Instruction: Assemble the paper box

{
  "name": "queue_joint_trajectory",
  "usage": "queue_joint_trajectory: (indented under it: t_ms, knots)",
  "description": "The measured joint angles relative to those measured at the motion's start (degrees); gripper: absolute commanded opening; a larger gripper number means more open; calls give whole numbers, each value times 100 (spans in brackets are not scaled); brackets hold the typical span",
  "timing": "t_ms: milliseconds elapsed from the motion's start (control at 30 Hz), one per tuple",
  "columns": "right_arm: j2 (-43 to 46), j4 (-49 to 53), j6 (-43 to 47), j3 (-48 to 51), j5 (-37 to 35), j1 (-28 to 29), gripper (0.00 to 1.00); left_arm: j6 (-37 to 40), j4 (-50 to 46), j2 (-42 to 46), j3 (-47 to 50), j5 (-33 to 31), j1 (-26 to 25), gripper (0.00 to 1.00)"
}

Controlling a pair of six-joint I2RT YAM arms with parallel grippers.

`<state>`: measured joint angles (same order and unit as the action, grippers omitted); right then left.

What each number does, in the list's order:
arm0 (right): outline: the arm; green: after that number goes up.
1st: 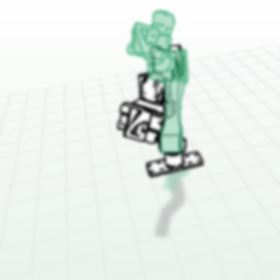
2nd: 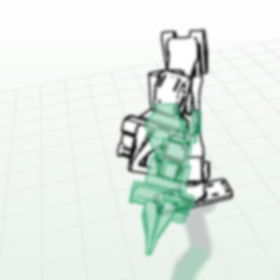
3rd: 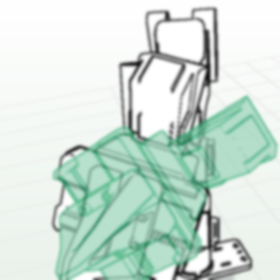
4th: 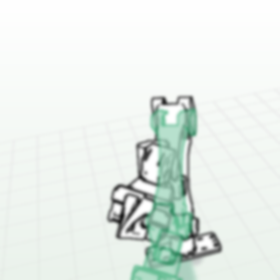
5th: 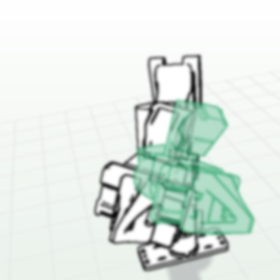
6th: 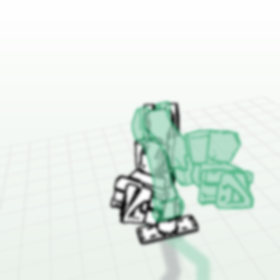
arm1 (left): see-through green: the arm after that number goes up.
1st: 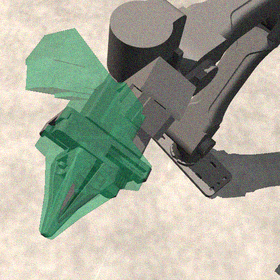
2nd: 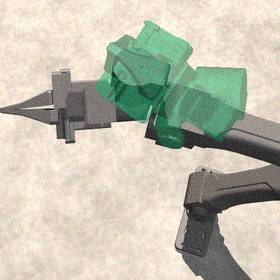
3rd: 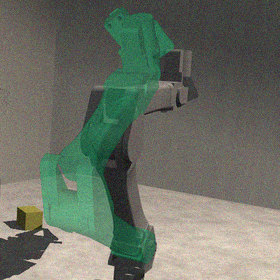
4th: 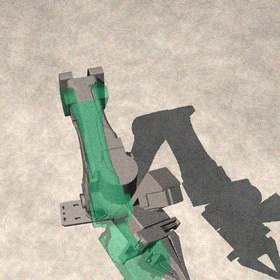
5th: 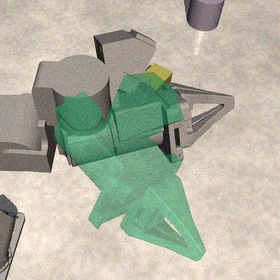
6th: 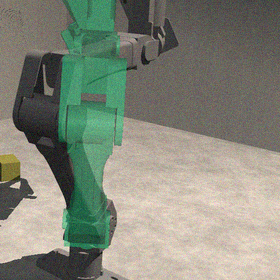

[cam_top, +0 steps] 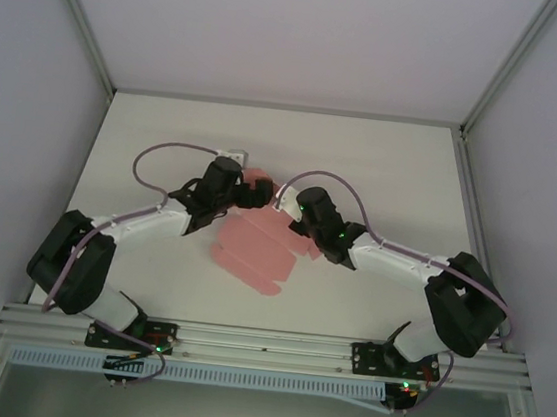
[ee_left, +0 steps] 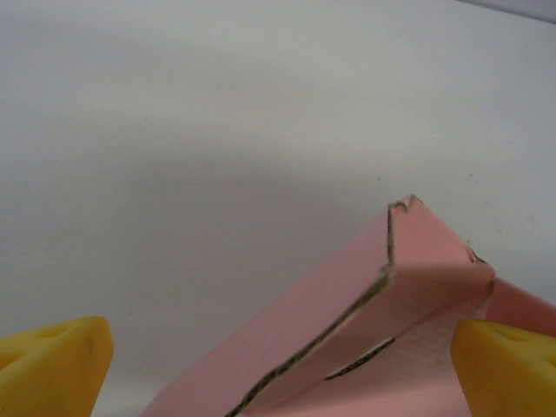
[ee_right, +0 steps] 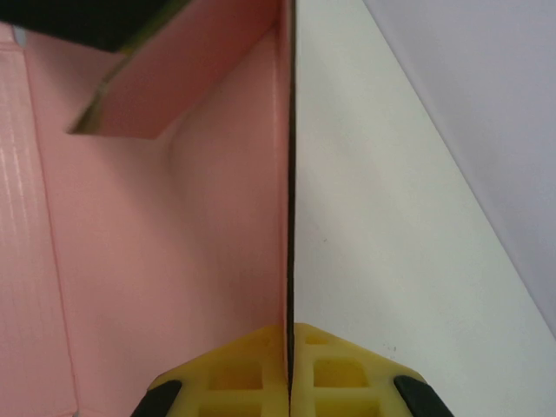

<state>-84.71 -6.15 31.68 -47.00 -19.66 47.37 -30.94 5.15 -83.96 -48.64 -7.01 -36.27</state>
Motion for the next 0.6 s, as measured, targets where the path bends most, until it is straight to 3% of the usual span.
queue_joint_trajectory:
  t_ms: [333, 467, 600]
  knots:
    - [905, -179, 87, 457, 44, -98, 0, 107, -444, 2420, 1154, 796, 1274, 100]
    - [931, -177, 87, 483, 122, -146, 1, 101, -479, 2334, 1436, 1102, 1749, 100]
    - [973, -179, 79, 483, 293, -175, 1, 103, -166, 1515, 1526, 1578, 2188, 100]
